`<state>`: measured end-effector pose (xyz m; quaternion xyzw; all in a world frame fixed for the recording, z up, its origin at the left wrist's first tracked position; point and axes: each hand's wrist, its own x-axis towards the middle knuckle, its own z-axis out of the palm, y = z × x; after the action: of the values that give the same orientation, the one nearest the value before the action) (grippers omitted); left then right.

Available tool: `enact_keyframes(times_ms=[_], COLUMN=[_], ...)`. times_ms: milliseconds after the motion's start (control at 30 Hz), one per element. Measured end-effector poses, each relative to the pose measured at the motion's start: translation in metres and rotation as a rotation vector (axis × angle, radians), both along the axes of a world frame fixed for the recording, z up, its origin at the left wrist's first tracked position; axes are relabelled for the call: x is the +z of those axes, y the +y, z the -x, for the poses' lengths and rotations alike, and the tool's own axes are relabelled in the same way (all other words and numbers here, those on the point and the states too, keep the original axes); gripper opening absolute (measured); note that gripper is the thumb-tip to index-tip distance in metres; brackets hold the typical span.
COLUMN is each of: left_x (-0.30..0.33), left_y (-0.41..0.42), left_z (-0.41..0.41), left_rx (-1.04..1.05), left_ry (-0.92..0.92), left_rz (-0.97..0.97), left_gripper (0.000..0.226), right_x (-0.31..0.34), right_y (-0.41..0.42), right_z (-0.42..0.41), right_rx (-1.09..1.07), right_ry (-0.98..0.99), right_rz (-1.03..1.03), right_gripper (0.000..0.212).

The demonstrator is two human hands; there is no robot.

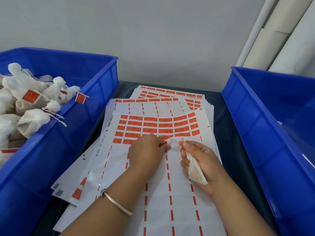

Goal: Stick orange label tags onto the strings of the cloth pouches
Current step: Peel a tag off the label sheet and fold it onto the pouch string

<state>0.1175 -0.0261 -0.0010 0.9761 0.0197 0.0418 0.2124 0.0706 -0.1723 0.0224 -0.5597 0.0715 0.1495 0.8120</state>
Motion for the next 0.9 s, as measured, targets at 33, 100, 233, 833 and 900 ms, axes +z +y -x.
enact_keyframes(times_ms=[33,100,233,833,900], left_x=[0.000,0.000,0.000,0.000,0.004], left_y=[0.000,0.000,0.003,0.009,0.011], left_z=[0.000,0.001,0.001,-0.006,-0.005], left_rx=[0.000,-0.005,-0.037,0.173,0.231], left_ry=[-0.009,-0.021,-0.031,-0.137,-0.166], left_rz=[0.004,0.004,-0.030,0.396,0.500], left_gripper=[0.036,0.035,0.035,0.012,0.016], right_x=[0.000,0.000,0.000,0.001,0.003], right_y=[0.000,0.000,-0.001,0.002,0.002], right_z=[0.000,0.000,-0.001,0.002,0.004], right_rx=[-0.001,-0.003,-0.004,-0.064,-0.082], right_ry=[0.000,-0.001,0.011,-0.098,-0.149], right_rz=[0.002,0.001,-0.002,0.154,0.242], right_gripper=[0.033,0.035,0.040,0.028,0.031])
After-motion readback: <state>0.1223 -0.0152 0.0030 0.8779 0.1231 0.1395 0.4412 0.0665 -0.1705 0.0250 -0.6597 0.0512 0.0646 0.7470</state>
